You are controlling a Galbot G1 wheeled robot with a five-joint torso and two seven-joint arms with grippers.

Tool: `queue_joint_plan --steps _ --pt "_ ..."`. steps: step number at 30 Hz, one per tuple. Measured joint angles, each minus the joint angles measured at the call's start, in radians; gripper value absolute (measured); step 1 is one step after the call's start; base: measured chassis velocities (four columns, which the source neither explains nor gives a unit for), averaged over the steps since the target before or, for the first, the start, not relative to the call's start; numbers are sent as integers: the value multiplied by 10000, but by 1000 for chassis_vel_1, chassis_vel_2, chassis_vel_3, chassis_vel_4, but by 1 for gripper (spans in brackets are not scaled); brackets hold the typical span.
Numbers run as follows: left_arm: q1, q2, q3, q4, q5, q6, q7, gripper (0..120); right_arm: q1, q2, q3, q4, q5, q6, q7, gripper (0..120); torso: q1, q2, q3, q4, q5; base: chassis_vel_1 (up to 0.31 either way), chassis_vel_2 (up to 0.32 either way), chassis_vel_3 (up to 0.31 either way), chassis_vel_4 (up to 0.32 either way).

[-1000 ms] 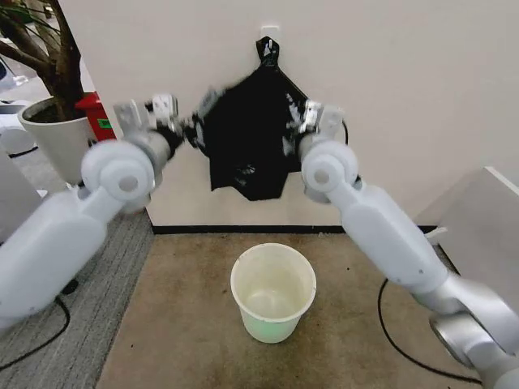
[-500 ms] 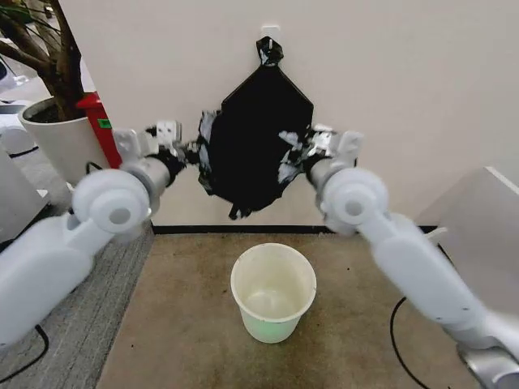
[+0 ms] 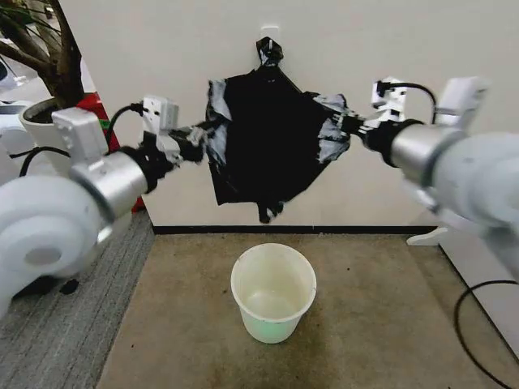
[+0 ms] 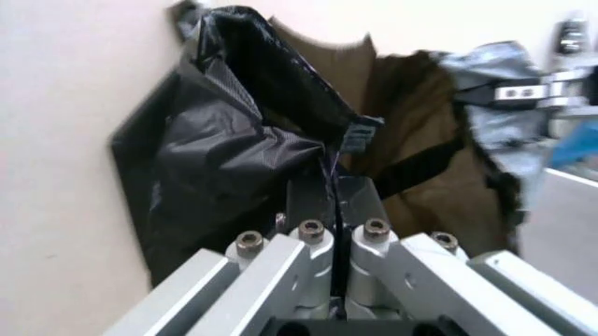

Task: Place the garbage bag over the trash bin.

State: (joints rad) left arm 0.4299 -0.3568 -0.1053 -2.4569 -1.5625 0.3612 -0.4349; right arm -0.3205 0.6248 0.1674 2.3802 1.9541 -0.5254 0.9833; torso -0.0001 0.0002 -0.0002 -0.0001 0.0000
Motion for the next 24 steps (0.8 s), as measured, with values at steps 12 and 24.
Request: queue_joint_plan --steps 12,24 --pt "1708 793 -59 -502 247 -514 804 0 -3108 -1655 3319 1243 2714 -7 354 0 0 -1 1 -2 2 0 0 0 0" --pt "1835 1452 -150 -466 293 -996 1110 0 -3421 -2248 4746 1266 4455 280 513 0 0 -1 1 1 1 0 0 0 0"
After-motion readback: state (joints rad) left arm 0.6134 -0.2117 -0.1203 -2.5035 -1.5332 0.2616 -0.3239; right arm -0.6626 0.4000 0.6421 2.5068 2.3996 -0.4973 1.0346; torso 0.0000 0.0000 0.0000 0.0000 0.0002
